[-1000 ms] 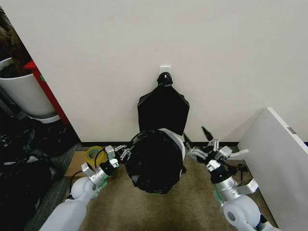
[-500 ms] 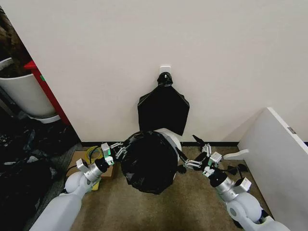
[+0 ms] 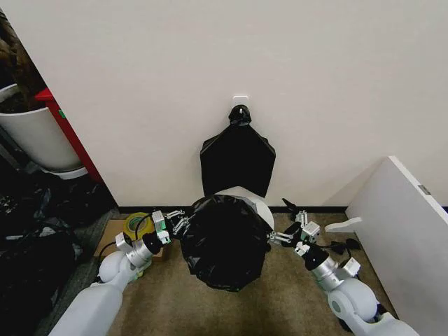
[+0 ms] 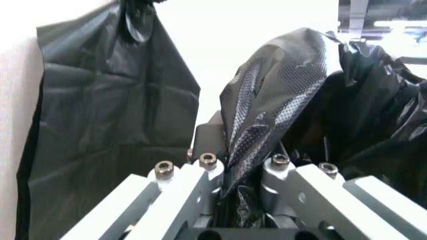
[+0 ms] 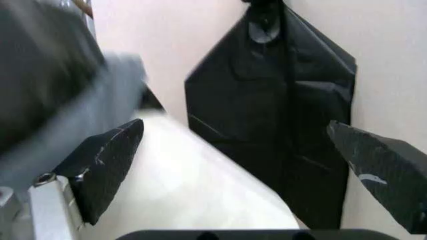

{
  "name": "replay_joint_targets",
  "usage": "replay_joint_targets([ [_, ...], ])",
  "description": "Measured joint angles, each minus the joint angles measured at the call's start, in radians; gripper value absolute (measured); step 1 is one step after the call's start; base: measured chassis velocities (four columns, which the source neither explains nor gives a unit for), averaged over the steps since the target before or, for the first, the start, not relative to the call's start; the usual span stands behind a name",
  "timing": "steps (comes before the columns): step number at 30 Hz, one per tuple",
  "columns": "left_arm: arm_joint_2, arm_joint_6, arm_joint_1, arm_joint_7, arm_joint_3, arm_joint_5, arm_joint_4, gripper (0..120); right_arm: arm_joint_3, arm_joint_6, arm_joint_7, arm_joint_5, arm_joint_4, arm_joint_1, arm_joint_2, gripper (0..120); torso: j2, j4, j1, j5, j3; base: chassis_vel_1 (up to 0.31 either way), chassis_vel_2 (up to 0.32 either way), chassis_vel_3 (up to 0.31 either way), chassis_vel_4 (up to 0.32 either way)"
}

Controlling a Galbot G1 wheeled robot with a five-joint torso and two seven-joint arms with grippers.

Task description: Place the garbage bag over the trash bin.

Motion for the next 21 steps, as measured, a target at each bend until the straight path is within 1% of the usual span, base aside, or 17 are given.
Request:
replay_joint_targets([
  [1, 0.001, 0.004, 0.001, 0.000, -0.002, -0.007, -0.004, 4, 0.001, 0.008, -0.003, -0.008, -0.011, 0.002, 0.001, 100, 0.000, 0.0000, 0.000, 0.0000, 0.000, 0.000, 0.000, 0.000, 0.000],
  [3, 0.004, 0.026, 0.005, 0.001, -0.011, -0.030, -0.019, 4, 0.008, 0.056, -0.045, -0.036, -0.058, 0.014, 0.007, 100, 0.000, -0.0001, 0.000, 0.0000, 0.000, 0.000, 0.000, 0.000, 0.000],
  [5, 0.004, 0.031, 0.005, 0.001, -0.014, -0.034, -0.022, 4, 0.010, 0.068, -0.058, -0.041, -0.070, 0.017, 0.009, 100, 0.000, 0.0000, 0.000, 0.0001, 0.000, 0.000, 0.000, 0.000, 0.000],
  [7, 0.007, 0.044, 0.005, -0.001, -0.021, -0.041, -0.029, 4, 0.020, 0.120, -0.129, -0.057, -0.122, 0.036, 0.019, 100, 0.000, -0.0001, 0.000, 0.0000, 0.000, 0.000, 0.000, 0.000, 0.000],
  [8, 0.007, 0.044, 0.005, -0.001, -0.021, -0.041, -0.029, 4, 0.020, 0.120, -0.129, -0.057, -0.122, 0.036, 0.019, 100, 0.000, -0.0001, 0.000, 0.0000, 0.000, 0.000, 0.000, 0.000, 0.000],
  [10, 0.010, 0.048, 0.005, -0.011, -0.030, -0.041, -0.031, 4, 0.031, 0.157, -0.156, -0.072, -0.156, 0.057, 0.032, 100, 0.000, 0.0000, 0.000, 0.0002, 0.000, 0.000, 0.000, 0.000, 0.000],
  [13, 0.011, 0.047, 0.006, -0.014, -0.034, -0.041, -0.031, 4, 0.035, 0.162, -0.153, -0.039, -0.145, 0.060, 0.037, 100, 0.000, 0.0001, 0.000, 0.0001, 0.000, 0.000, 0.000, 0.000, 0.000],
  [15, 0.012, 0.045, 0.013, -0.016, -0.039, -0.038, -0.031, 4, 0.029, 0.139, -0.137, 0.071, -0.074, 0.042, 0.036, 100, 0.000, 0.0000, 0.000, -0.0001, 0.000, 0.000, 0.000, 0.000, 0.000],
  [17, 0.012, 0.044, 0.014, -0.016, -0.040, -0.037, -0.031, 4, 0.027, 0.134, -0.134, 0.085, -0.063, 0.039, 0.036, 100, 0.000, 0.0000, 0.000, -0.0002, 0.000, 0.000, 0.000, 0.000, 0.000],
  [18, 0.013, 0.043, 0.016, -0.015, -0.041, -0.036, -0.031, 4, 0.020, 0.115, -0.118, 0.123, -0.028, 0.028, 0.033, 100, 0.000, 0.0000, 0.000, -0.0002, 0.000, 0.000, 0.000, 0.000, 0.000],
  [20, 0.012, 0.041, 0.019, -0.013, -0.042, -0.032, -0.031, 4, 0.007, 0.059, -0.066, 0.177, 0.045, 0.004, 0.026, 100, 0.000, 0.0000, 0.000, -0.0002, 0.000, 0.000, 0.000, 0.000, 0.000],
  [21, 0.011, 0.039, 0.020, -0.013, -0.043, -0.031, -0.033, 4, 0.003, -0.025, -0.029, 0.222, 0.106, -0.018, 0.013, 100, 0.000, 0.0000, 0.000, -0.0001, 0.000, 0.000, 0.000, 0.000, 0.000],
])
